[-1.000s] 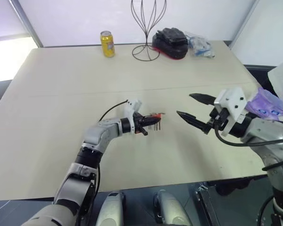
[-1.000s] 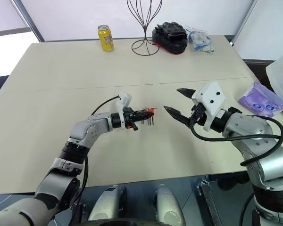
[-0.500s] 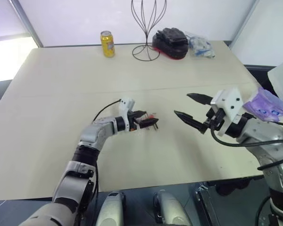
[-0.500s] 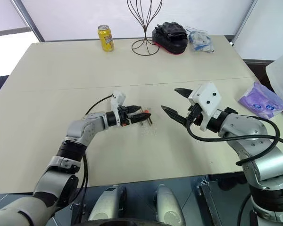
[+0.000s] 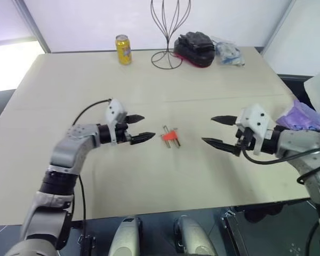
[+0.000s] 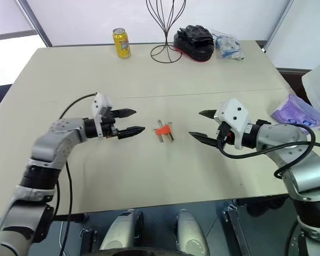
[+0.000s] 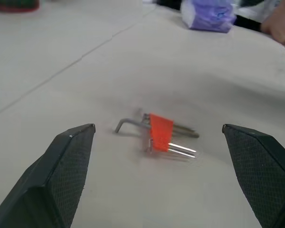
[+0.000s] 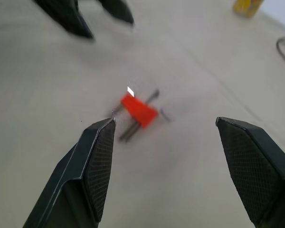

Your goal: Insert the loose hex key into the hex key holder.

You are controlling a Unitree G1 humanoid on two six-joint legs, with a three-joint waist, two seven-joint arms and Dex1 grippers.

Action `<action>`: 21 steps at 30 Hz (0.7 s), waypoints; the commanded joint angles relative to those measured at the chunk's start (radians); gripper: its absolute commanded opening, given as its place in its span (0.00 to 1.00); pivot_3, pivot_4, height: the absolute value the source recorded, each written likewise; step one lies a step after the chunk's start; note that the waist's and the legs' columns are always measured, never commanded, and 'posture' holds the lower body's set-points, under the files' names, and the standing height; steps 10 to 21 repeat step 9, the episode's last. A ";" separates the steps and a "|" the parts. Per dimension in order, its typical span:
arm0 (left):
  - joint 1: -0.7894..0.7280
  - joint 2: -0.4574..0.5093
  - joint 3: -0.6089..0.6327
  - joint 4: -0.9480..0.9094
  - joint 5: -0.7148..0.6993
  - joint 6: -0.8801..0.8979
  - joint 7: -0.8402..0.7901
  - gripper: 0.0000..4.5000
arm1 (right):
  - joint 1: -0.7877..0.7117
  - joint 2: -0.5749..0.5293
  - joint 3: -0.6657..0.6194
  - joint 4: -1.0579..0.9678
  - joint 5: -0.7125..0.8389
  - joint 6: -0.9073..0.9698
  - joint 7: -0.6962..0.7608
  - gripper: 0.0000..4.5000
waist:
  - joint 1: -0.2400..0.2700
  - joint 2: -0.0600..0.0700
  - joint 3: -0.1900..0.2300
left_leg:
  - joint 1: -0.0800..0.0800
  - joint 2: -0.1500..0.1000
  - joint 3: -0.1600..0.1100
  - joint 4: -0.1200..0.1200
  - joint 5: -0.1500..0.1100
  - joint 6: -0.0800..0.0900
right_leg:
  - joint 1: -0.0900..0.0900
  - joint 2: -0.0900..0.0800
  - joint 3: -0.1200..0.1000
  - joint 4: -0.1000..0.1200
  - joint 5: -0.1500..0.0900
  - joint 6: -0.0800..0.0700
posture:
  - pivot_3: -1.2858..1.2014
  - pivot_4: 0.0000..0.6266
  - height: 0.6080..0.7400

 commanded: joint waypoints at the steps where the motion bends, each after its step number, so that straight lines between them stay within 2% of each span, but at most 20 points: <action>1: -0.005 0.055 0.043 -0.089 -0.045 0.029 -0.041 1.00 | -0.045 -0.054 0.001 0.034 -0.023 -0.053 0.087 0.78 | -0.001 0.000 0.000 | 0.000 0.000 0.000 0.000 0.000 0.000 | 0.000 0.000 0.000 0.000 0.000 0.000 | 0.52 0.24 1.00; 4: 0.004 0.120 0.079 -0.151 -0.086 0.070 -0.069 1.00 | -0.086 -0.109 0.017 0.075 -0.038 -0.081 0.172 0.78 | -0.002 0.000 0.000 | 0.000 0.000 0.000 0.000 0.000 0.000 | 0.000 0.001 0.000 0.000 0.000 0.000 | 0.52 0.24 1.00; 9: 0.050 0.185 0.112 -0.234 -0.156 0.142 -0.093 1.00 | -0.147 -0.128 0.035 0.104 -0.033 -0.072 0.234 0.78 | -0.005 0.001 0.001 | 0.000 0.001 0.001 0.000 0.000 0.001 | -0.001 0.001 0.000 0.000 0.000 0.000 | 0.52 0.24 1.00; 21: 0.050 0.185 0.112 -0.234 -0.156 0.142 -0.093 1.00 | -0.147 -0.128 0.035 0.104 -0.033 -0.072 0.234 0.78 | -0.005 0.001 0.001 | 0.000 0.001 0.001 0.000 0.000 0.001 | -0.001 0.001 0.000 0.000 0.000 0.000 | 0.52 0.24 1.00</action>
